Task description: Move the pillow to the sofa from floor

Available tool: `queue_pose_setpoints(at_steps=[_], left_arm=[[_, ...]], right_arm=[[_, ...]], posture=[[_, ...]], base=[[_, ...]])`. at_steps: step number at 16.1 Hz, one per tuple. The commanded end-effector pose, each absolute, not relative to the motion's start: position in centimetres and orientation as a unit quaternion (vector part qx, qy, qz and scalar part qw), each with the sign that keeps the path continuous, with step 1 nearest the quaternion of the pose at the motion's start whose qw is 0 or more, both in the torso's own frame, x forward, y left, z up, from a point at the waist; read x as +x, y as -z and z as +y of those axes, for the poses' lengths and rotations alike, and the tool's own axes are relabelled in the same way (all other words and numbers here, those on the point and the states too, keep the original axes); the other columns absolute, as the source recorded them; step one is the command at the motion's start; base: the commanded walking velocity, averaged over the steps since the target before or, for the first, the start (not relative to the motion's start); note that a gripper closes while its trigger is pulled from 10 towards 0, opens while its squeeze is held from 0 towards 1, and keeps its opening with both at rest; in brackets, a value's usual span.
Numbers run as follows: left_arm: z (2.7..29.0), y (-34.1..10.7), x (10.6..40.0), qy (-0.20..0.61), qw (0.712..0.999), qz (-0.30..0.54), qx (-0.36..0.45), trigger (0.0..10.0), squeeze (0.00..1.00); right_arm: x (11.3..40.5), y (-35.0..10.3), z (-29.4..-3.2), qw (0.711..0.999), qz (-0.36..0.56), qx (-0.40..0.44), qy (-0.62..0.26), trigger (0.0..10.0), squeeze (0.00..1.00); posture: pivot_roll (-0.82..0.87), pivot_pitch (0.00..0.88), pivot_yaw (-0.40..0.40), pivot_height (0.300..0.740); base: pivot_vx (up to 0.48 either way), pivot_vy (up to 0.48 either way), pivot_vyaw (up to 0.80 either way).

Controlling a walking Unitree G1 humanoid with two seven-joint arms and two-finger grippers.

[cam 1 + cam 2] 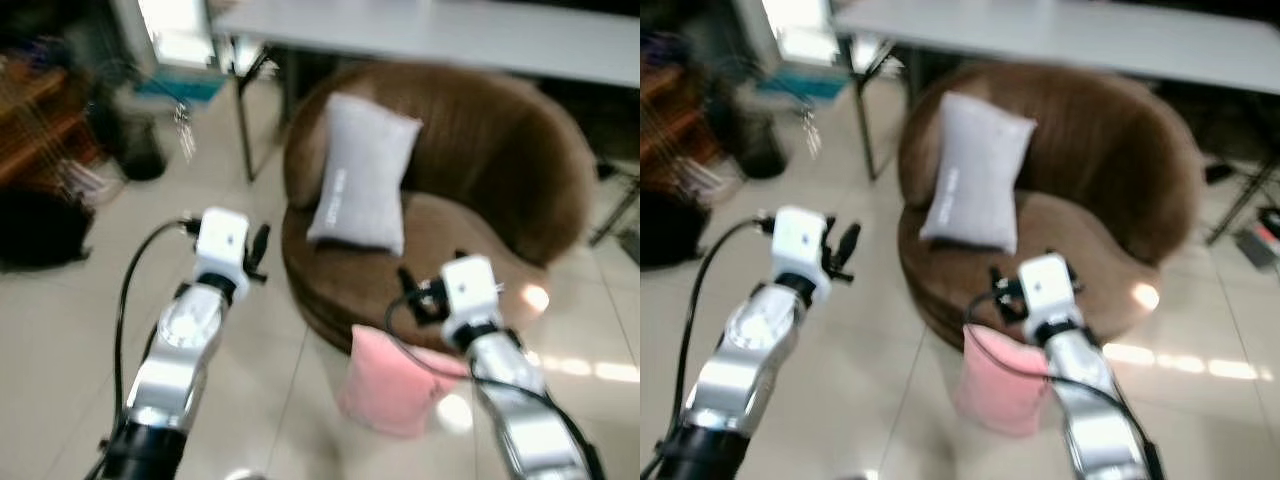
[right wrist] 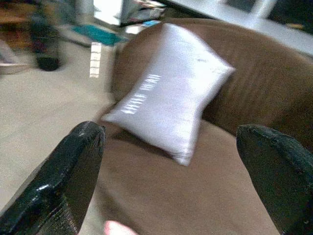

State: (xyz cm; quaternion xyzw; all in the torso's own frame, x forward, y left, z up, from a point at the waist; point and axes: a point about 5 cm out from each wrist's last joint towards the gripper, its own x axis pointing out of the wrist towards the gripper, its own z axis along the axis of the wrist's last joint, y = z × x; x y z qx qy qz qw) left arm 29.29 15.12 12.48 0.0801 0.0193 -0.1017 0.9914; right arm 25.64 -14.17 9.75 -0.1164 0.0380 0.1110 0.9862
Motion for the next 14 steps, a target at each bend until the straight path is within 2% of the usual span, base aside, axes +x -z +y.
queue_pose_setpoints(at_steps=[1, 14], left_arm=[[15.00, -12.82, 29.39, 0.103, 0.991, 0.013, 0.083, 10.0, 0.00], [14.97, -12.80, 29.27, 0.105, 0.991, 0.006, 0.086, 10.0, 0.00]], right_arm=[[25.74, -9.99, -14.40, 0.986, 0.035, -0.120, -0.109, 10.0, 0.00], [25.97, -9.88, -14.58, 0.986, 0.035, -0.121, -0.109, 10.0, 0.00]], posture=[[-0.07, 0.028, 0.017, 0.740], [-0.07, 0.030, 0.013, 0.740]], base=[[0.000, -0.480, 0.80], [0.000, -0.480, 0.80]])
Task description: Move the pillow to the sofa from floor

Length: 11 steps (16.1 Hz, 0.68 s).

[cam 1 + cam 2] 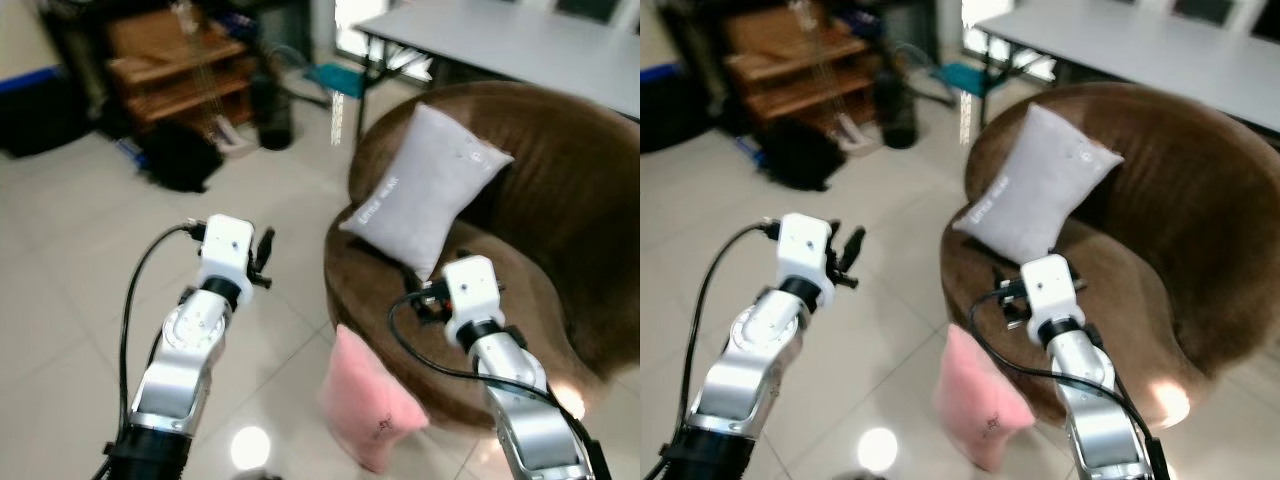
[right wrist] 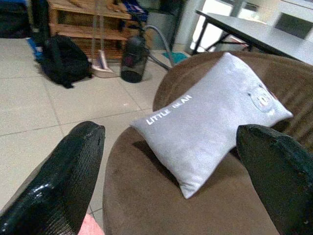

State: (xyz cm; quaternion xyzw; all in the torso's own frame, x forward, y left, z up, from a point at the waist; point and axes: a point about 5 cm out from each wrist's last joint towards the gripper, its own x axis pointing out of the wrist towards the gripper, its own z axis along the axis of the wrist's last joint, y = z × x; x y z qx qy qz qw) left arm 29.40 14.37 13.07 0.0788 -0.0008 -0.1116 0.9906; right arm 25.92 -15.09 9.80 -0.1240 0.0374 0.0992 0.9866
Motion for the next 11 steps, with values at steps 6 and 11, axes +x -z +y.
queue_pose_setpoints(at_steps=[6, 11], left_arm=[[15.2, -13.4, 29.2, 0.093, 0.992, -0.026, 0.086, 10.0, 0.00], [15.3, -13.8, 29.3, 0.105, 0.989, -0.049, 0.090, 10.0, 0.00]], right_arm=[[26.0, -9.4, -15.0, 0.989, 0.047, -0.110, -0.088, 10.0, 0.00], [26.0, -9.3, -15.0, 0.989, 0.047, -0.110, -0.086, 10.0, 0.00]], posture=[[-0.07, 0.031, 0.012, 0.740], [-0.07, 0.033, 0.012, 0.740]], base=[[0.000, -0.160, 0.40], [0.049, 0.000, 0.00]])
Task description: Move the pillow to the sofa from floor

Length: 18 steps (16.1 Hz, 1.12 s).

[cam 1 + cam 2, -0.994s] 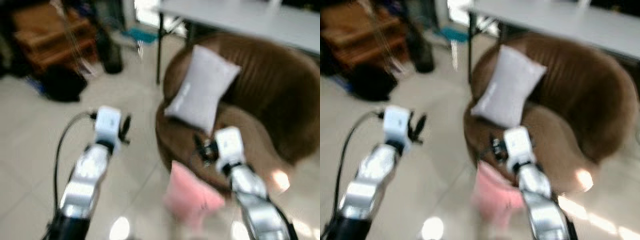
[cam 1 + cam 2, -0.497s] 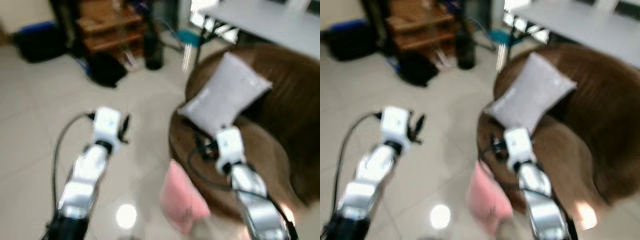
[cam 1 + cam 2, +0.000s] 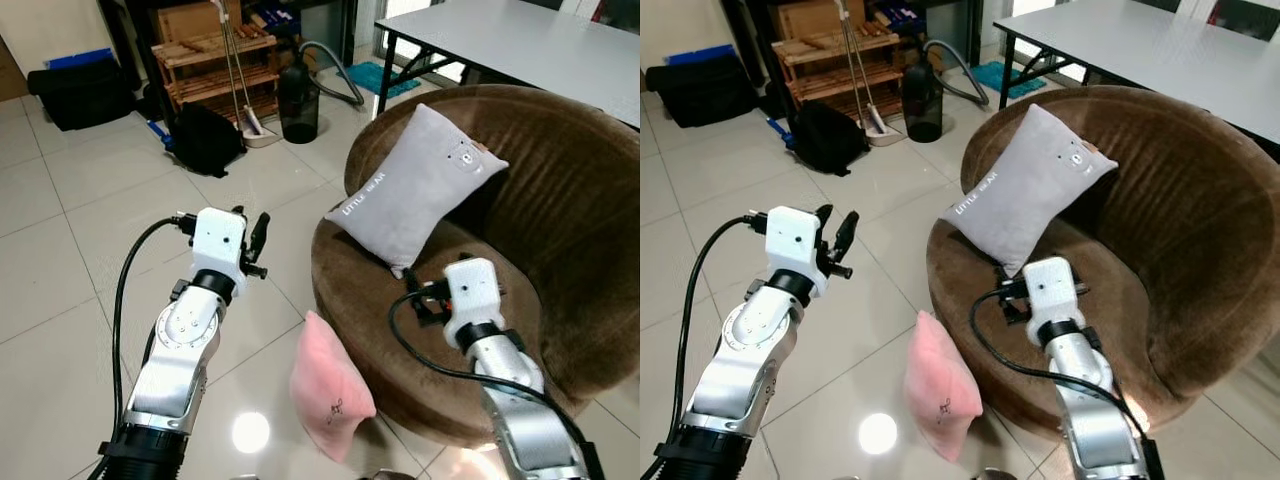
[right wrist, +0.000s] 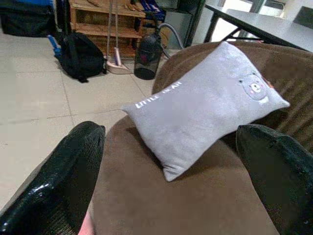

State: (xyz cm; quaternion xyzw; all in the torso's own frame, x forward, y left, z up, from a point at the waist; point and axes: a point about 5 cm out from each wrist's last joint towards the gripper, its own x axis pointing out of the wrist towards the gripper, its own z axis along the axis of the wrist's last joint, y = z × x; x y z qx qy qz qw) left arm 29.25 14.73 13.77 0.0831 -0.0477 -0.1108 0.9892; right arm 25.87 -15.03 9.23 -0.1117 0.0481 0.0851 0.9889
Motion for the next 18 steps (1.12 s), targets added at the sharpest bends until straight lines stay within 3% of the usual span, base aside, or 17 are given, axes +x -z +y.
queue_pose_setpoints(at_steps=[1, 11, 18], left_arm=[[15.2, -13.8, 29.2, 0.109, 0.989, -0.050, 0.089, 10.0, 0.00], [15.1, -13.7, 29.1, 0.120, 0.988, -0.055, 0.082, 10.0, 0.00], [15.2, -12.7, 28.5, 0.135, 0.986, -0.052, 0.088, 10.0, 0.00]], right_arm=[[26.0, -9.3, -15.0, 0.989, 0.047, -0.108, -0.085, 10.0, 0.00], [26.0, -9.3, -15.0, 0.990, 0.045, -0.099, -0.086, 10.0, 0.00], [25.8, -9.0, -14.8, 0.990, 0.051, -0.093, -0.096, 10.0, 0.00]], posture=[[-0.07, 0.034, 0.013, 0.740], [-0.07, 0.026, 0.012, 0.740], [-0.07, 0.012, 0.011, 0.710]], base=[[0.266, 0.000, 0.00], [0.346, 0.000, -0.08], [0.000, 0.000, 0.00]])
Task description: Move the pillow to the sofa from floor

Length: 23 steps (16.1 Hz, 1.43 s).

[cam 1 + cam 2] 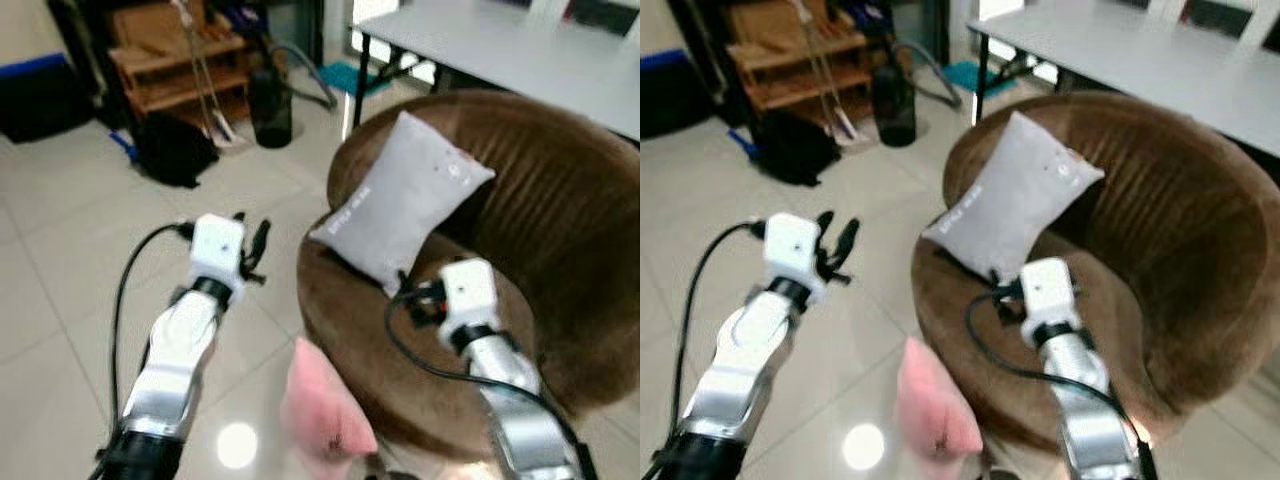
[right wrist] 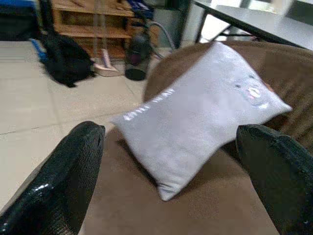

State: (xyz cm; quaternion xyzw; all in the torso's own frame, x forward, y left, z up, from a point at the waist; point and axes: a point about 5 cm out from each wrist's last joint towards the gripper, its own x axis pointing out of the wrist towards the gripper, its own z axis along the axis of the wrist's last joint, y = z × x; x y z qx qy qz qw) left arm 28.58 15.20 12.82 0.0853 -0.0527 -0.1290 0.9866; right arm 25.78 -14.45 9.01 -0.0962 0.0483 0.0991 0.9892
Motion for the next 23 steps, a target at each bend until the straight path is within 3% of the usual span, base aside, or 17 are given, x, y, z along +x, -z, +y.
queue_pose_setpoints(at_steps=[1, 16, 23], left_arm=[[15.24, -12.62, 28.35, 0.136, 0.985, -0.057, 0.090, 10.0, 0.00], [15.58, -12.37, 28.11, 0.118, 0.989, -0.057, 0.067, 10.0, 0.00], [15.98, -12.86, 28.04, 0.108, 0.990, -0.074, 0.058, 10.0, 0.00]], right_arm=[[25.79, -8.94, -14.73, 0.990, 0.051, -0.094, -0.097, 10.0, 0.00], [25.69, -8.93, -14.63, 0.988, 0.052, -0.094, -0.108, 10.0, 0.00], [26.08, -9.15, -14.56, 0.988, 0.048, -0.100, -0.111, 10.0, 0.00]], posture=[[-0.07, 0.012, 0.009, 0.700], [-0.07, 0.028, 0.002, 0.575], [-0.07, 0.035, -0.009, 0.571]], base=[[0.000, 0.000, 0.00], [0.000, 0.000, 0.00], [0.000, 0.000, 0.00]])
